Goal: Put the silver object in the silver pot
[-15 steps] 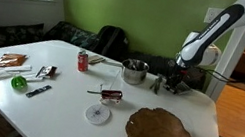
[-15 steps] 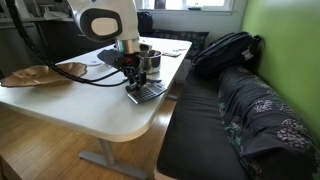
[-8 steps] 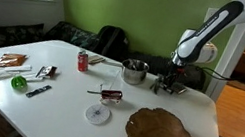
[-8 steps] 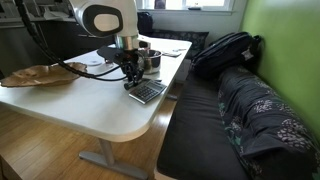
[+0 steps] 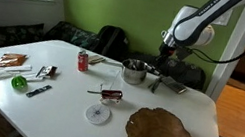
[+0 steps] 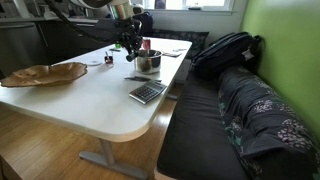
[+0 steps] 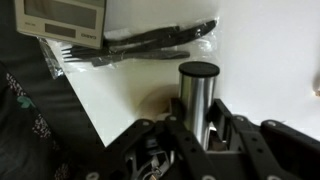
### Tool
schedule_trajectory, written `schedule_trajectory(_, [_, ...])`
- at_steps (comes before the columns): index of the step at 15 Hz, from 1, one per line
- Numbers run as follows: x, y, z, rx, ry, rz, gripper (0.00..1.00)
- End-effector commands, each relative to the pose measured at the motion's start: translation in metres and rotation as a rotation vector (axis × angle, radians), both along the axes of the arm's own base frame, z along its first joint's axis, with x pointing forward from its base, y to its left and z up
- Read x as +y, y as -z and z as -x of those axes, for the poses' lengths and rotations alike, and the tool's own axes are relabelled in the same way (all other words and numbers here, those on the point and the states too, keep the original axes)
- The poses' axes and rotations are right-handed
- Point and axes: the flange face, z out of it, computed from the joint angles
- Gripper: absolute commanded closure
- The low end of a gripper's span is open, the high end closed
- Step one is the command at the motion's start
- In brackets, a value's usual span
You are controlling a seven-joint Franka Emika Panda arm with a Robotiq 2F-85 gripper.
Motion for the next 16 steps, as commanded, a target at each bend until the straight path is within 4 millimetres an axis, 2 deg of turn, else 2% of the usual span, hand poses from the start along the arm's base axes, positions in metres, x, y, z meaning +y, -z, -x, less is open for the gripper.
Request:
schedule_trajectory(1, [0.003, -0.003, 0.0, -0.002, -0.001, 0.001, 0.64])
schedule_trajectory(2, [0.002, 0.0, 0.0, 0.003, 0.0, 0.0, 0.64])
schedule_trajectory(3, [-0.005, 0.008, -0.006, -0.02, 0.013, 0.007, 0.89])
schedule_trajectory(5, [-0.007, 0.004, -0.033, -0.115, -0.005, 0.001, 0.89])
schedule_trajectory(9, [0.007, -0.021, -0.075, -0.222, -0.031, -0.009, 0.89])
schedule_trajectory(11, [0.007, -0.013, -0.09, -0.203, -0.015, -0.034, 0.89])
schedule_trajectory(13, [0.005, 0.0, -0.096, -0.158, 0.016, -0.03, 0.89])
schedule_trajectory(14, [0.003, 0.004, -0.098, -0.142, 0.026, -0.026, 0.39])
schedule_trajectory(16, [0.001, 0.004, -0.101, -0.145, 0.034, -0.04, 0.33])
